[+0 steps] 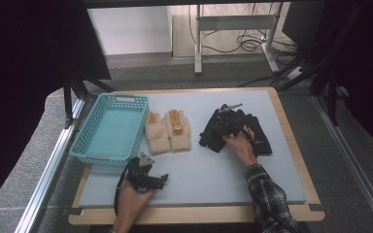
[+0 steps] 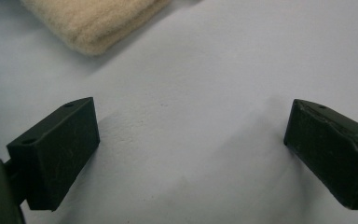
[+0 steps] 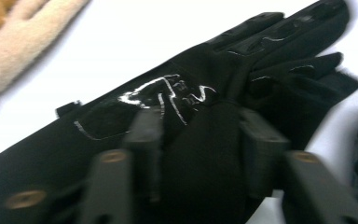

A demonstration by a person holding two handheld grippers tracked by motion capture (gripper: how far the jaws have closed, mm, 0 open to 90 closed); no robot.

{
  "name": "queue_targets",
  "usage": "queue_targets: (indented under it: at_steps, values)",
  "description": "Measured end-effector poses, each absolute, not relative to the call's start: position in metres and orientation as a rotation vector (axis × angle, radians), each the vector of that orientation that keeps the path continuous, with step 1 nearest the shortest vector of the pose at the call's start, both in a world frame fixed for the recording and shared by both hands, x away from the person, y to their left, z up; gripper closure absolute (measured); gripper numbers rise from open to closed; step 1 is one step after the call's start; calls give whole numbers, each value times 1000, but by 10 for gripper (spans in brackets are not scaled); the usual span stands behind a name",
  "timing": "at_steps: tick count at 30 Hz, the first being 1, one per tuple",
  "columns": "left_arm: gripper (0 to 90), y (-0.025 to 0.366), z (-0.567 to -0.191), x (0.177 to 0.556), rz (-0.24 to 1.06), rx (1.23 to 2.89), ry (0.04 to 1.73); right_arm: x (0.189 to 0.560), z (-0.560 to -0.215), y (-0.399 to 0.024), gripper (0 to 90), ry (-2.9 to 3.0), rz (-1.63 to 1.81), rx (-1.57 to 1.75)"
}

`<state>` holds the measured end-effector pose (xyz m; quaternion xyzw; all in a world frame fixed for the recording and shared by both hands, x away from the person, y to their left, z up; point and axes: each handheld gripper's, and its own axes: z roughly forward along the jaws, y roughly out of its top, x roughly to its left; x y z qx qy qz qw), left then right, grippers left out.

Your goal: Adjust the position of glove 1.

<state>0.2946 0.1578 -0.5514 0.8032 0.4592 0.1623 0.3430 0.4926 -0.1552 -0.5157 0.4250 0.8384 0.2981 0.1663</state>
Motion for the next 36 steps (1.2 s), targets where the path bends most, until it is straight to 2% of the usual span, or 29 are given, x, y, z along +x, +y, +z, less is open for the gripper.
queue_targets:
  at_steps: [2,5,14,25,31,36]
  values:
    - [32,158,-551,295,422,2087,1194,493,-514,-154,790,2376,811,1194]
    - [32,158,-551,295,422,2088,1194,493,-513,-156,804,2379,816,1203]
    - [32,158,-551,295,421,2095,1190,475,-486,-163,812,2394,933,1132]
    - [32,158,-551,295,421,2095,1191,424,-443,-158,811,2467,1118,992]
    - [32,158,-552,295,423,2083,1196,384,-441,-155,811,2528,1157,915]
    - [32,158,-552,295,424,2082,1196,357,-458,-154,809,2600,1179,863]
